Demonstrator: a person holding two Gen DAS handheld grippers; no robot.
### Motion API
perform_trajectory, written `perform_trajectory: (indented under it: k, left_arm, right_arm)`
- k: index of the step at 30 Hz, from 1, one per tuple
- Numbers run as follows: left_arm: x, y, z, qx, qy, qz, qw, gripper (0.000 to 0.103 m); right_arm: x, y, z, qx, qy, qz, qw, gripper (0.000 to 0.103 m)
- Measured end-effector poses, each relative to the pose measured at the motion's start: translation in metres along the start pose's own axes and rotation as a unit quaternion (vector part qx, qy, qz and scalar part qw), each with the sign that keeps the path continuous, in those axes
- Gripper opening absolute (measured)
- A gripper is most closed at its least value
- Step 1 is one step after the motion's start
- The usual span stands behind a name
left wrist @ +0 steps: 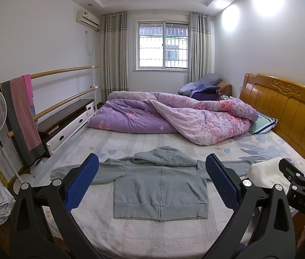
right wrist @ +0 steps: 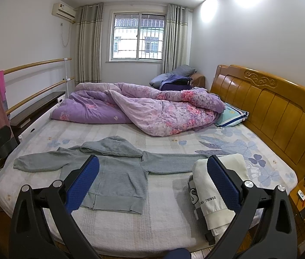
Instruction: Fold large clothes
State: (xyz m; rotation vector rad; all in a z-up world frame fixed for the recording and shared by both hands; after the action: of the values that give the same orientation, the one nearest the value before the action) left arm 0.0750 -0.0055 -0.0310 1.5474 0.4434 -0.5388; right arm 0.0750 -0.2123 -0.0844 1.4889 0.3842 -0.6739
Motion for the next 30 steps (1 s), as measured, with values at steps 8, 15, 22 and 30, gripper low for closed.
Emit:
perform_trajectory:
  k: [8,15,22,30]
  left_arm:
    - [0.002,-0.001,0.009,0.009,-0.012,0.005,0.9999,0.098]
    - [-0.004,0.0,0.009,0.011,-0.023,0.004,0.9997,0.098]
    - [-0.004,0.0,0.013,0.017,-0.029,-0.001,0.9994,0.098]
    - [-0.005,0.003,0.014,0.018,-0.03,-0.001,0.9994,0.098]
  right_arm:
    - [-0.001,-0.002,0.002,0.0,-0.007,0.002,1.0,0.096]
    - [-0.004,-0.004,0.009,0.006,-0.015,0.002,1.0,0.096]
    - [-0.006,-0.007,0.014,0.005,-0.014,-0.002,1.0,0.096]
    - [-0.006,-0.006,0.016,0.005,-0.013,-0.001,1.0,0.096]
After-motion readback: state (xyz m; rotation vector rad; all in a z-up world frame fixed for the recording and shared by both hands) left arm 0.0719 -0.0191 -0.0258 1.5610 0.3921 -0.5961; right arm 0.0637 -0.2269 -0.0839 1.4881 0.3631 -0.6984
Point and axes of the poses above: each gripper's, at about its wrist camera, not at the fingertips, and x roughly the way its jaws point, z to its right, y to its top, the point moved 6 cm from there along x, roughly the way its jaws point, and after that the axes turned 14 degrees about -z, right-handed, at the moved point
